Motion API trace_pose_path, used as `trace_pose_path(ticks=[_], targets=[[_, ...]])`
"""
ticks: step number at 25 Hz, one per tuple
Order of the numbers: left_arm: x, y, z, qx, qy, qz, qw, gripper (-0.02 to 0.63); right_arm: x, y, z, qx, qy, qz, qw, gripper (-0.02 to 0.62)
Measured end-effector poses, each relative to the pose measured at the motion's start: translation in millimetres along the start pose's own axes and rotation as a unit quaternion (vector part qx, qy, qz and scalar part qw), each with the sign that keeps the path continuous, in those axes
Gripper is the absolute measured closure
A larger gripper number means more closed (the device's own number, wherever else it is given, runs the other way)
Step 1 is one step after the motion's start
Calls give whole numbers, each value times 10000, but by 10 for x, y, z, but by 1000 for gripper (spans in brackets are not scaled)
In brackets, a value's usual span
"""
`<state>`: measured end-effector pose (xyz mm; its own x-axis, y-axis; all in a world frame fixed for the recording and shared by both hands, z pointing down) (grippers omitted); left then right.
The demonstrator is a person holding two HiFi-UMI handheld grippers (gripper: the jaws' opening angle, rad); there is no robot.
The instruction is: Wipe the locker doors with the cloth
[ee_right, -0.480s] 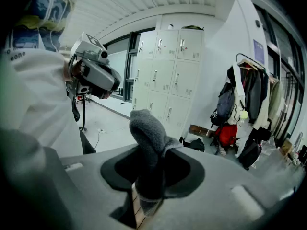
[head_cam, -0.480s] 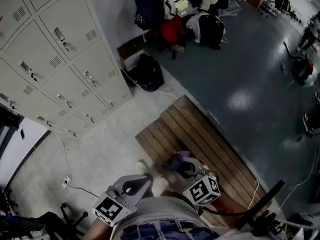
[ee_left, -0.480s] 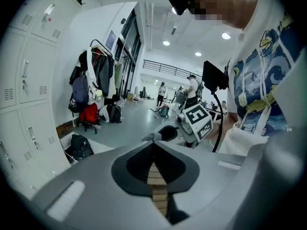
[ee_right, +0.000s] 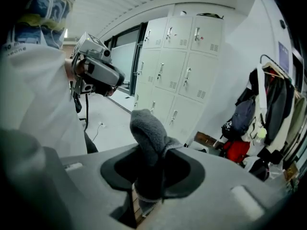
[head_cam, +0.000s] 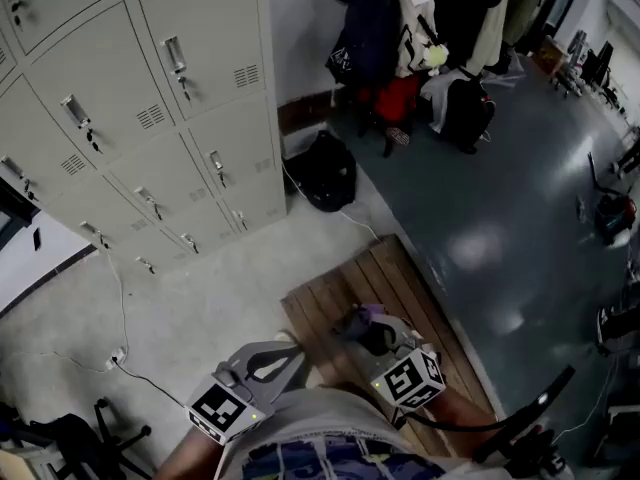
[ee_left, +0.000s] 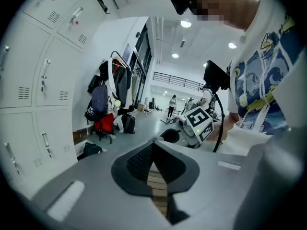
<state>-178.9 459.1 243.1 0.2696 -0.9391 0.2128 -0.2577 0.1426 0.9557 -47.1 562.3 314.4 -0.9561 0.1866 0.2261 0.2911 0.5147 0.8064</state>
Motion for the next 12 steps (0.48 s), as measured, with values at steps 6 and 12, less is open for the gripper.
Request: trace_pose_path(ticks=[6,12], targets=[[870,-431,226,-382,-232,-314,9985,604,-583,-680,-782,67,-47,1101,9939,479],[1374,-578,451,-812,-838,-196,9930,604,-1058,-1111,-1432,154,-225,2272,9735,479]])
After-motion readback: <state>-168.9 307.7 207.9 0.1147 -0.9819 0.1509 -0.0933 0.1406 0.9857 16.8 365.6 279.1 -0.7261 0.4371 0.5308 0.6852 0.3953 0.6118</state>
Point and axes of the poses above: the fingertips, and each gripper's own axes: z backward along the fingers, x to its left, y out of its underside, the point moved 6 cm from there along z, backward along the fingers, and after that the axes turned 5 degrees about -x, right-handed, at the moved point
